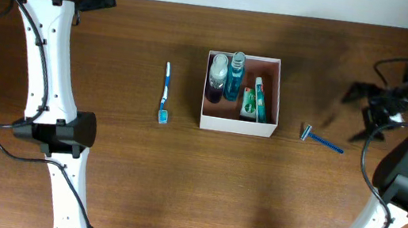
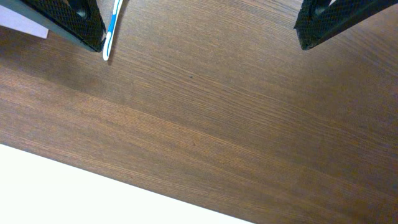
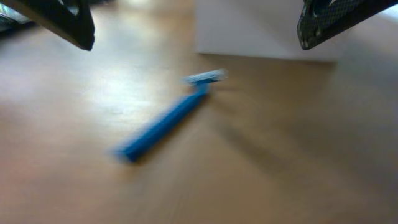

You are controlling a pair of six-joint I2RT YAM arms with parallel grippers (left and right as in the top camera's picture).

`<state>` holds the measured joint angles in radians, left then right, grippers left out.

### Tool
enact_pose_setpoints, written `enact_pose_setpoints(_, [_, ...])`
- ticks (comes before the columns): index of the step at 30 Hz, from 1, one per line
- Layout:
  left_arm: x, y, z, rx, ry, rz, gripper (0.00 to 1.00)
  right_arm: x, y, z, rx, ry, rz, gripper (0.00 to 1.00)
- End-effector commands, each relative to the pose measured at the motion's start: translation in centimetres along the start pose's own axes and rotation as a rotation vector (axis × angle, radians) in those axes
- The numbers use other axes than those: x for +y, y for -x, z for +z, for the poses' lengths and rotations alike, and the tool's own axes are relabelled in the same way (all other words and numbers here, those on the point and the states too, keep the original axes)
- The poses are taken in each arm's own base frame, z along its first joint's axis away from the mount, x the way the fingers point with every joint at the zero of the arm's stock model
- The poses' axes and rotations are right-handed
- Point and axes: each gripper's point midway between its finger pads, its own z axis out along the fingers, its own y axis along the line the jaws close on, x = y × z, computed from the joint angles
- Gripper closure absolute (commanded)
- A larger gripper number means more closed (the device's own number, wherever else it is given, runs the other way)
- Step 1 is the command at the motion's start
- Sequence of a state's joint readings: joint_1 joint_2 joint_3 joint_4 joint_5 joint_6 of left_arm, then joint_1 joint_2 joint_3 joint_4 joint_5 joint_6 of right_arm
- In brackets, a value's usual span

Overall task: Pack container
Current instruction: 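Move the right gripper toward the blue razor, then lower the right gripper over the blue razor handle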

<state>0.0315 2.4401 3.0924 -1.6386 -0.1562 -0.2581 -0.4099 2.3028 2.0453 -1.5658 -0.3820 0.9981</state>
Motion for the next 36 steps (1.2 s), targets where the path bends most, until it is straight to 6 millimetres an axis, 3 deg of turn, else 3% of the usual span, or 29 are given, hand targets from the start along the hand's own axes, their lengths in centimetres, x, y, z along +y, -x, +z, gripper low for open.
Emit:
enact_pose_setpoints(1, [0.3, 0.4, -1.5, -0.027, -0.008, -0.018, 0.01, -3.3, 2.1, -1.4, -0.114, -0.109, 0.109, 0.01])
enact_pose_setpoints(8, [0.3, 0.4, -1.5, -0.027, -0.008, -0.018, 0.01, -4.5, 0.7, -3.1, -0.122, -0.117, 0.117, 0.01])
enact_pose_setpoints(15, [0.3, 0.4, -1.5, -0.027, -0.008, -0.018, 0.01, -5.6, -1.6, -8.5, -0.264, -0.02, 0.069, 0.01])
enact_pose_setpoints(18, [0.3, 0.4, -1.5, -0.027, -0.008, -0.018, 0.01, -6.7, -2.3, -9.6, -0.299, -0.001, 0.104, 0.01])
enact_pose_setpoints(21, [0.3, 0.4, -1.5, -0.027, -0.008, -0.018, 0.01, -7.7, -3.6, -8.5, -0.236, -0.001, 0.231, 0.01])
enact_pose_setpoints(24, [0.3, 0.4, -1.5, -0.027, -0.008, -0.018, 0.01, -8.6, -4.2, -5.9, -0.195, -0.038, 0.395, 0.01])
enact_pose_setpoints(31, [0.3, 0.4, -1.5, -0.027, -0.008, -0.018, 0.01, -5.5, -3.9, 0.6, -0.234, 0.01, 0.374, 0.01])
enact_pose_setpoints(36, [0.3, 0.4, -1.5, -0.027, -0.008, -0.018, 0.01, -4.2, -4.3, 2.6, -0.319, 0.041, 0.453, 0.01])
